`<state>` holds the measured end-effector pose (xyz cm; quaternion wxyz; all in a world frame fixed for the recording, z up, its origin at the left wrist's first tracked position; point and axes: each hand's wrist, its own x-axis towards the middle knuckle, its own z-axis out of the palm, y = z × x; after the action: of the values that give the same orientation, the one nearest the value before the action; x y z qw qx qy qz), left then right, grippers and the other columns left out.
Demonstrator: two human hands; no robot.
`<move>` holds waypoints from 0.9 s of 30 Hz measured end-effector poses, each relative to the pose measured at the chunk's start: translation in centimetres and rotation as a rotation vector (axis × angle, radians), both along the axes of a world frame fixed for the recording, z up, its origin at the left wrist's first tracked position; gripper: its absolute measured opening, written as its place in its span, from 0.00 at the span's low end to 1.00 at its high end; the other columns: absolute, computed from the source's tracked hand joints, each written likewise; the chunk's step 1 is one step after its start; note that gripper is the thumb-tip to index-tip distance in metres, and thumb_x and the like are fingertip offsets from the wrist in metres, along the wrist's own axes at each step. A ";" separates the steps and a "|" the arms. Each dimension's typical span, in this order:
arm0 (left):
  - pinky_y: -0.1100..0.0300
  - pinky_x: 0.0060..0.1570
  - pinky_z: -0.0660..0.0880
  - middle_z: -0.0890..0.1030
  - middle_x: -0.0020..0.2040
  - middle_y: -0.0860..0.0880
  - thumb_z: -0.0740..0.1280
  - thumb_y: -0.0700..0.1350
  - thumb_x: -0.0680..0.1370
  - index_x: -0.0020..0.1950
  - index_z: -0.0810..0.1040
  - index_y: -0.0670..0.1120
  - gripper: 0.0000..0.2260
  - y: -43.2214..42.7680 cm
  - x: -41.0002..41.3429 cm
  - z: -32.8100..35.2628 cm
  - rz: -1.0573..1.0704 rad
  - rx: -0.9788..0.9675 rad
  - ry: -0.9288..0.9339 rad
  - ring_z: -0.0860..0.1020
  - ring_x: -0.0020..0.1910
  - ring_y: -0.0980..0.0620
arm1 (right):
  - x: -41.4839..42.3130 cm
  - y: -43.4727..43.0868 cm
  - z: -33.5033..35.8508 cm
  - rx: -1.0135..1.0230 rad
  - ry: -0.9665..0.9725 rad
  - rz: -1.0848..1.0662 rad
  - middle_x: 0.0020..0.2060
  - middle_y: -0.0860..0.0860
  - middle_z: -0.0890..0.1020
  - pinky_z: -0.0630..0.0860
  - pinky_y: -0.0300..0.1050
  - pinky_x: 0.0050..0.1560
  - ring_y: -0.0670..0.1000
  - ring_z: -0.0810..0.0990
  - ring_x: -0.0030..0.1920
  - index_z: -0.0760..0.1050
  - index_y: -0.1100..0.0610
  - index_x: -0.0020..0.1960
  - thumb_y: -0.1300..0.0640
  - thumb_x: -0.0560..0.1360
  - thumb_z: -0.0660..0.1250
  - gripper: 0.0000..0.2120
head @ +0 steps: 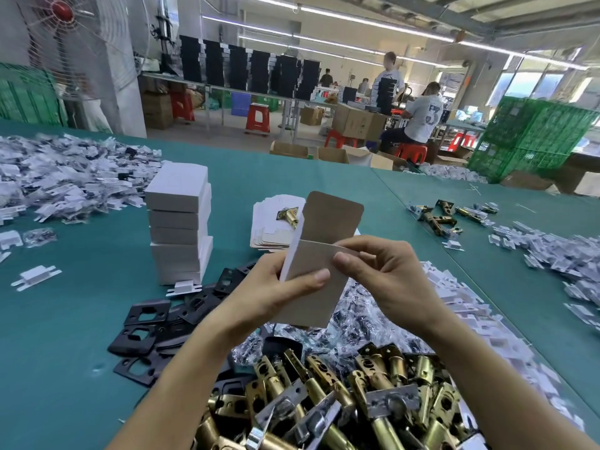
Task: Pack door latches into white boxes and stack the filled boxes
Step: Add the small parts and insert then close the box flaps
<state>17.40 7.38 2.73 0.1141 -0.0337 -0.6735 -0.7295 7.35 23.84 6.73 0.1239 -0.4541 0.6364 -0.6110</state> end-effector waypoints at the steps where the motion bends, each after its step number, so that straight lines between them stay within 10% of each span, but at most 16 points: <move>1: 0.55 0.42 0.82 0.86 0.50 0.50 0.75 0.56 0.70 0.57 0.82 0.57 0.17 0.0 -0.3 -0.2 0.038 -0.038 0.016 0.85 0.49 0.50 | -0.3 0.1 -0.3 0.006 0.003 -0.013 0.45 0.51 0.87 0.81 0.42 0.50 0.49 0.85 0.49 0.82 0.59 0.51 0.58 0.71 0.69 0.10; 10: 0.61 0.48 0.81 0.85 0.54 0.52 0.80 0.44 0.69 0.55 0.79 0.60 0.20 -0.3 -1.3 -1.7 0.340 -0.123 0.289 0.85 0.51 0.50 | -2.7 1.0 -3.4 0.215 0.018 -0.018 0.50 0.46 0.85 0.80 0.40 0.54 0.45 0.84 0.53 0.81 0.52 0.56 0.63 0.75 0.69 0.11; 21: 0.63 0.47 0.81 0.83 0.49 0.62 0.77 0.54 0.68 0.48 0.83 0.62 0.10 -0.7 -1.6 -3.4 0.258 -0.463 0.113 0.83 0.48 0.59 | -3.4 1.9 -5.0 0.414 0.229 -0.055 0.58 0.45 0.80 0.77 0.51 0.62 0.44 0.78 0.61 0.80 0.49 0.63 0.57 0.79 0.67 0.13; 27: 0.52 0.47 0.82 0.84 0.43 0.55 0.80 0.47 0.69 0.40 0.81 0.57 0.09 -0.7 -2.1 -4.1 0.221 -0.434 0.014 0.83 0.46 0.52 | -2.3 1.6 -4.4 0.070 0.067 -0.065 0.55 0.46 0.82 0.81 0.46 0.55 0.48 0.81 0.57 0.76 0.41 0.60 0.59 0.75 0.72 0.18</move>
<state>15.30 6.65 -1.34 0.1880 0.0116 -0.8134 -0.5504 5.00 25.39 2.29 0.0986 -0.4488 0.6755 -0.5767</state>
